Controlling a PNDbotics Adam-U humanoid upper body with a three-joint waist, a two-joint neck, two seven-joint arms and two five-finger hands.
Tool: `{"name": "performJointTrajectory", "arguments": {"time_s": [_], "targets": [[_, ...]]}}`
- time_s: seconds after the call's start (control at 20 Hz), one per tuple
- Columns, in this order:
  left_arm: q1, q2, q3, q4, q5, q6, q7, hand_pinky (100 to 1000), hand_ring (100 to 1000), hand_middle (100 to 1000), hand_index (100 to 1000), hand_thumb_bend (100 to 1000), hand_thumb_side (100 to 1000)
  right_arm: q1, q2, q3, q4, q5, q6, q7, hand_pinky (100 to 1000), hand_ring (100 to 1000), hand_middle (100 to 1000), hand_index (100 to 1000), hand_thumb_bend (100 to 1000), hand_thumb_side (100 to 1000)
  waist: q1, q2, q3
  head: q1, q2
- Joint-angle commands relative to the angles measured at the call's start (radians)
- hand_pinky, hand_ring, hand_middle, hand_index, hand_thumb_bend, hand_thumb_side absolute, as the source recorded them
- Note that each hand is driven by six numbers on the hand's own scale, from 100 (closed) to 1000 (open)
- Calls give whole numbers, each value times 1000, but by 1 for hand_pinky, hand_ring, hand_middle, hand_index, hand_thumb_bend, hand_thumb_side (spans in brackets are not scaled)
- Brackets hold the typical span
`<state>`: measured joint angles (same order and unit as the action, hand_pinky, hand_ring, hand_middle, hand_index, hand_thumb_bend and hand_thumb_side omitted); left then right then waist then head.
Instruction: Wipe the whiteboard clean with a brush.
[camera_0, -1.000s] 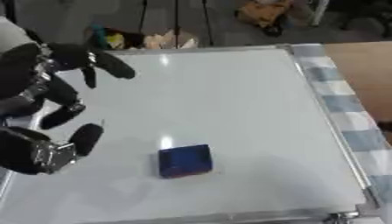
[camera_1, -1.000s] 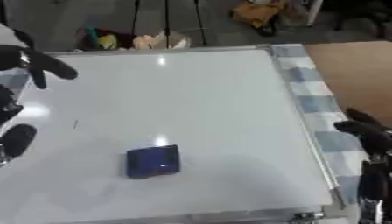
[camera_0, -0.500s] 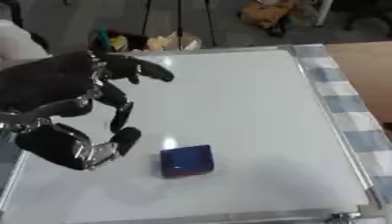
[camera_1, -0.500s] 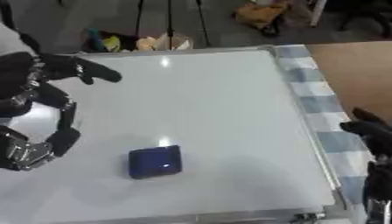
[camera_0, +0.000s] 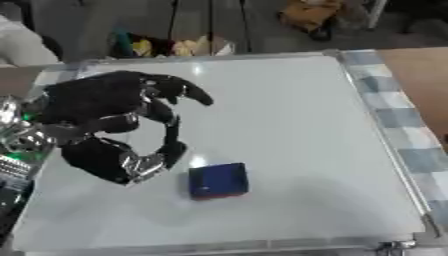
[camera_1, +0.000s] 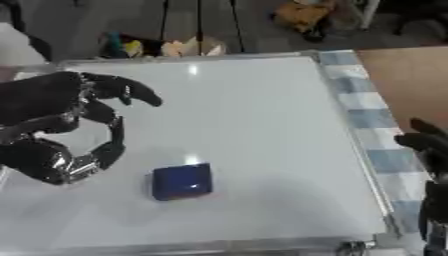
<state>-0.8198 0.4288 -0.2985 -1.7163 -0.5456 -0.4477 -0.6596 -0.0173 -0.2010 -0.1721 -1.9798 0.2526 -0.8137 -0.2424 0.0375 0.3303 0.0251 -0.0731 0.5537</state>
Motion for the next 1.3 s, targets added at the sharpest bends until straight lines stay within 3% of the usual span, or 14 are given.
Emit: {"name": "performJointTrajectory", "arguments": {"time_s": [0.05,0.4,0.7,0.85,1.05,1.15,1.3], "targets": [[-14,-16,-2,32,-23,-210,-213,717,916,829,486,150,1000,-2,-25,-9,-20,-12,7,-1,707,858,678,823,100,840,-1,-23,1,-1,10],[-9,-52,-33,95,-29,-226,-241,717,935,881,485,100,1000,-1,-29,-14,-20,-22,12,-5,707,857,676,823,100,840,0,-29,4,-4,17],[-1,-91,-47,121,-12,-210,-247,701,929,907,391,100,1000,-1,-31,-17,-20,-29,21,-4,707,857,675,824,100,837,-1,-33,13,-6,23],[1,-102,-51,118,-14,-204,-247,704,926,899,356,231,1000,-2,-30,-18,-20,-32,22,-2,706,857,675,824,100,836,-1,-33,11,-5,24],[5,-114,-55,116,-41,-211,-247,736,950,916,407,270,1000,-3,-30,-19,-20,-33,25,-1,706,857,675,825,100,834,0,-33,12,-6,26],[10,-119,-55,126,-60,-216,-247,748,962,899,499,263,1000,-3,-30,-19,-20,-34,27,1,706,857,674,824,100,833,1,-33,14,-7,30],[12,-127,-56,137,-84,-229,-247,762,969,891,517,292,1000,-5,-31,-20,-20,-36,31,3,706,858,674,825,100,832,3,-33,17,-10,32]]}}
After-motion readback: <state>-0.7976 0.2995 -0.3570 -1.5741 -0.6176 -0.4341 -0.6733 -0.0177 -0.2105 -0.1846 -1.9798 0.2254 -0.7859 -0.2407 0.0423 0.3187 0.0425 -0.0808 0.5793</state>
